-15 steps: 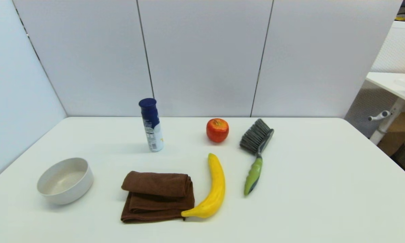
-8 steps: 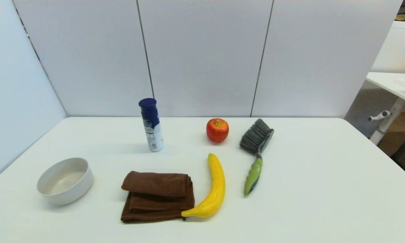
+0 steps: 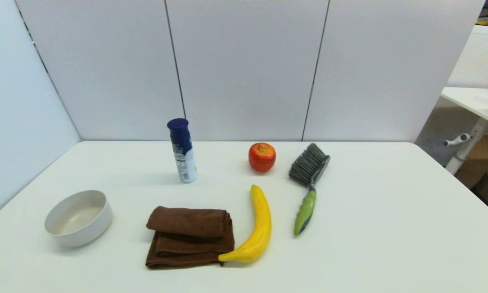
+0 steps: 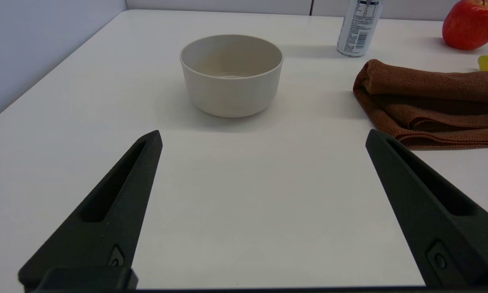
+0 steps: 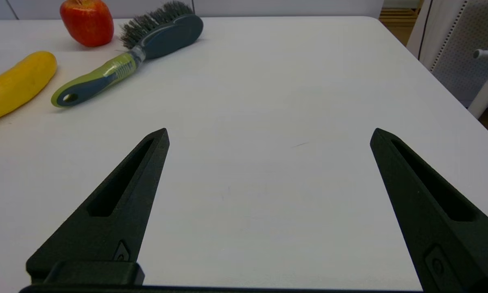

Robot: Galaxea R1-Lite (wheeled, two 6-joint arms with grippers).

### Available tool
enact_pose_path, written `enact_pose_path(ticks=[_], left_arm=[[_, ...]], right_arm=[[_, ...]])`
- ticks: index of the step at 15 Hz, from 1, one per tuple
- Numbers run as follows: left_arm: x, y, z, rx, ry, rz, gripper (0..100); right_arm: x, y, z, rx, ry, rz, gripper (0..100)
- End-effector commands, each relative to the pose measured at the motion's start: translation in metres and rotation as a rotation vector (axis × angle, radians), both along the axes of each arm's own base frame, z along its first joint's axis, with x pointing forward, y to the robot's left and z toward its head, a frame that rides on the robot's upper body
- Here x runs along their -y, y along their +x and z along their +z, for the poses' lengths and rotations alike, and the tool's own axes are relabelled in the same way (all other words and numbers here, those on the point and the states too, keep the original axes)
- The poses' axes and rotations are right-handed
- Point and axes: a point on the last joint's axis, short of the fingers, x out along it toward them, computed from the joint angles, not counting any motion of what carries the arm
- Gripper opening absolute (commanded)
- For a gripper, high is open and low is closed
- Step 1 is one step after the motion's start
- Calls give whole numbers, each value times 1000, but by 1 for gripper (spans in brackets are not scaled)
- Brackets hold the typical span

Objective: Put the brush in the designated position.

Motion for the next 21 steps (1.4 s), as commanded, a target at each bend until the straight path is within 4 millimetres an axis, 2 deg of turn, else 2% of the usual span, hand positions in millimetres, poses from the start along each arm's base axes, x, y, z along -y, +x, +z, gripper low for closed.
enact_pose_path(ticks=[1,3,7,9,11,15,18,21], left_arm=[[0,8,20,-9,15,-2,100],[0,19,49,-2,44,-33,100],[6,56,141,13,90,-172,100],[17,78,177,-10,94,-304,100],[36,101,199,-59,109,-442,100],[78,145,221,-88,241,-588,100],[133,177,229,-122,274,-738,100],[187,202,224,-185,312,-838,100]], right_arm=[[0,0,0,-1,0,1,100],[0,0,0,-1,3,1,100],[0,0,0,-1,0,1,100],[0,0,0,-1,0,-1,100],[0,0,0,-1,0,-1,100],[0,0,0,-1,3,1,100],[0,0,0,-1,0,1,100],[0,0,0,-1,0,1,100]])
